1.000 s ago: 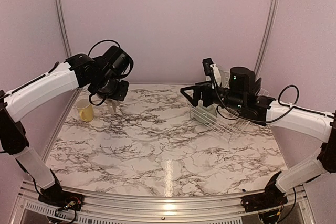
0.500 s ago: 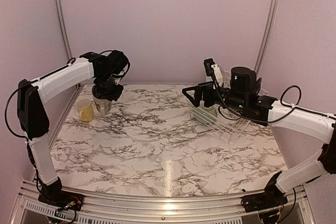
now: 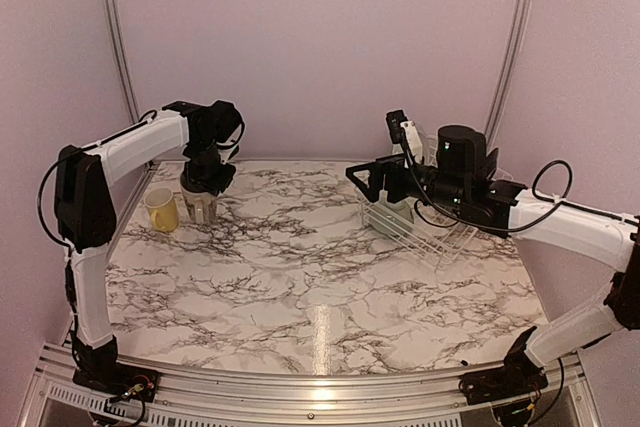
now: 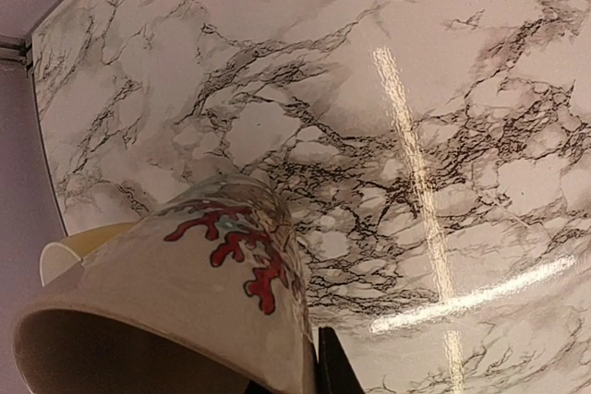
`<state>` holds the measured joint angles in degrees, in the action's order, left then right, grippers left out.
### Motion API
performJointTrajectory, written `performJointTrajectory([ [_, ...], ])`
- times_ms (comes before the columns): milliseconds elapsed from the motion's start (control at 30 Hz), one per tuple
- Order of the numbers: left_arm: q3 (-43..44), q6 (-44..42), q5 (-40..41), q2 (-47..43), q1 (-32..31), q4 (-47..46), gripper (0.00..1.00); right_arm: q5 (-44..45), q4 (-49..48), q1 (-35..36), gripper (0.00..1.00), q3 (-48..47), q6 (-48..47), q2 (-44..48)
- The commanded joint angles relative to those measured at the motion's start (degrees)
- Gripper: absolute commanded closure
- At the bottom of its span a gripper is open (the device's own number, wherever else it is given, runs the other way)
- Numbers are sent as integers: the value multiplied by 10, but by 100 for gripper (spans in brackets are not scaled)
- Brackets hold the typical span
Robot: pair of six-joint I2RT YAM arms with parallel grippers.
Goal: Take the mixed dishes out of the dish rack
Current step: Place the cup at the center of the board.
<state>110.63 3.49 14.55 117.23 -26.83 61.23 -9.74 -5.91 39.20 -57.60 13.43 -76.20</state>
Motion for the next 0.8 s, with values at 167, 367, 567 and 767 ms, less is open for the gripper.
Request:
performJointTrajectory([
  [167, 32, 3, -3, 20, 17, 19, 100, 15, 10, -3, 3, -17, -5, 1],
  [367, 20, -1, -10, 25, 25, 17, 100, 17, 8, -3, 3, -11, -4, 5],
  [567, 15, -7, -21, 26, 38, 5, 100, 29, 14, -3, 4, -10, -11, 15],
  [767, 10, -10, -35, 31, 45, 0, 100, 32, 15, -3, 4, -10, -10, 20],
])
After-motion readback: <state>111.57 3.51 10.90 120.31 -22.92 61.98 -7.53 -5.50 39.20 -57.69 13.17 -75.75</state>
